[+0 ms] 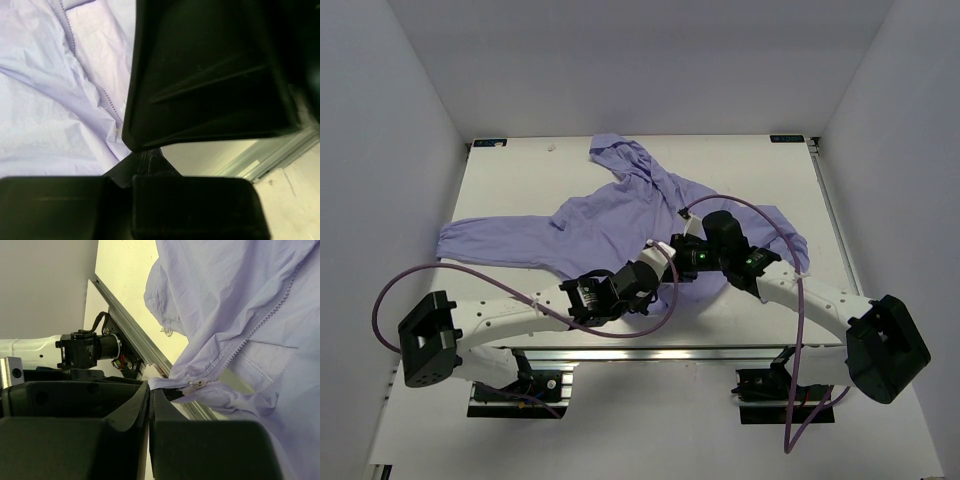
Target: Zip up the jacket
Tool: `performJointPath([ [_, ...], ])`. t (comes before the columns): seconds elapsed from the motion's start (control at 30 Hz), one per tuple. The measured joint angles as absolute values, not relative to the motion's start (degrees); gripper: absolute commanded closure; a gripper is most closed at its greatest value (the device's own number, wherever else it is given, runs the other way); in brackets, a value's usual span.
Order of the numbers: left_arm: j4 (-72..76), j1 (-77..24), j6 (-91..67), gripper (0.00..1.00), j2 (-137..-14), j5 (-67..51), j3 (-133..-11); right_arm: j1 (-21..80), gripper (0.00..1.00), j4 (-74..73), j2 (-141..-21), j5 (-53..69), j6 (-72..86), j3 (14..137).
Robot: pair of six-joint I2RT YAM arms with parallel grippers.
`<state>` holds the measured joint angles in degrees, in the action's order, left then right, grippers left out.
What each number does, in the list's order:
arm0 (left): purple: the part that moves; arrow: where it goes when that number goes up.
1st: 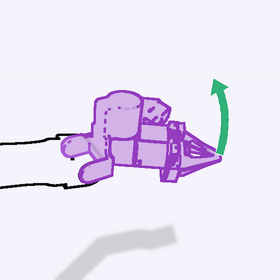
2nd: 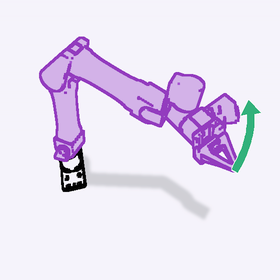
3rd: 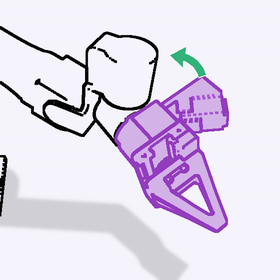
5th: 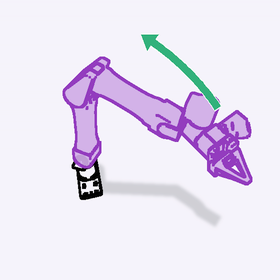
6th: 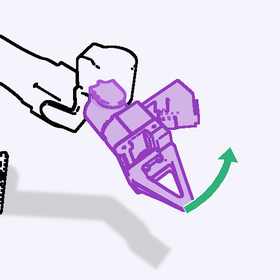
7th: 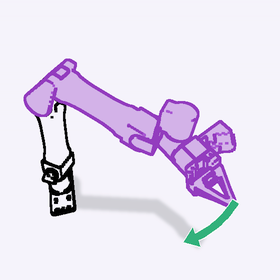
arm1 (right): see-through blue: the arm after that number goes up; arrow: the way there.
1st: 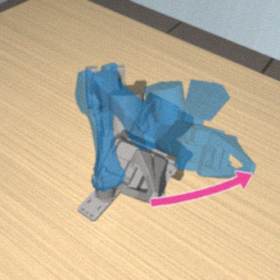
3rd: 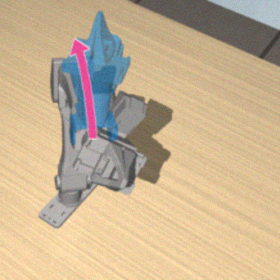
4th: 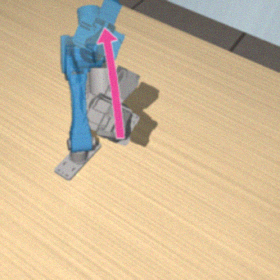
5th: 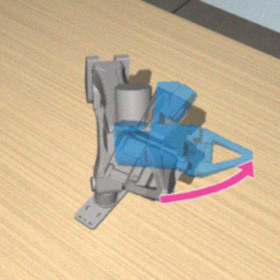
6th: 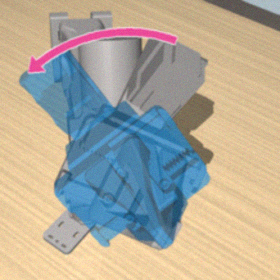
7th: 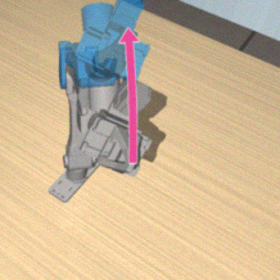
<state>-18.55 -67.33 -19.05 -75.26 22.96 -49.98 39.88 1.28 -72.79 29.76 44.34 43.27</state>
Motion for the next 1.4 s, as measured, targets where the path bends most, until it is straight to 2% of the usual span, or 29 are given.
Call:
performJointPath([
  [0.5,-17.4,-67.5,-13.2,1.0,-59.7,19.8,-51.8,40.0,1.0,1.2,-75.1,27.6,39.7,43.3],
  [0.67,-17.5,-67.5,-12.5,1.0,-58.7,19.2,-53.5,40.0,1.0,1.6,-75.5,26.0,37.8,43.4],
  [0.8,-18.2,-67.5,-12.6,1.0,-58.4,17.3,-55.0,39.9,1.0,1.4,-81.4,21.8,34.8,48.1],
  [1.07,-21.9,-67.4,-16.7,1.0,-53.2,13.5,-55.6,32.9,1.0,2.9,-102.5,15.7,27.9,68.5],
  [1.2,-23.0,-67.3,-21.8,1.0,-52.4,9.1,-54.0,27.8,1.0,2.6,-116.5,14.5,24.8,85.6],
  [1.4,-20.8,-67.2,-30.7,1.0,-53.4,-1.2,-44.7,23.2,1.0,-1.7,-136.9,7.7,19.1,118.0],
])
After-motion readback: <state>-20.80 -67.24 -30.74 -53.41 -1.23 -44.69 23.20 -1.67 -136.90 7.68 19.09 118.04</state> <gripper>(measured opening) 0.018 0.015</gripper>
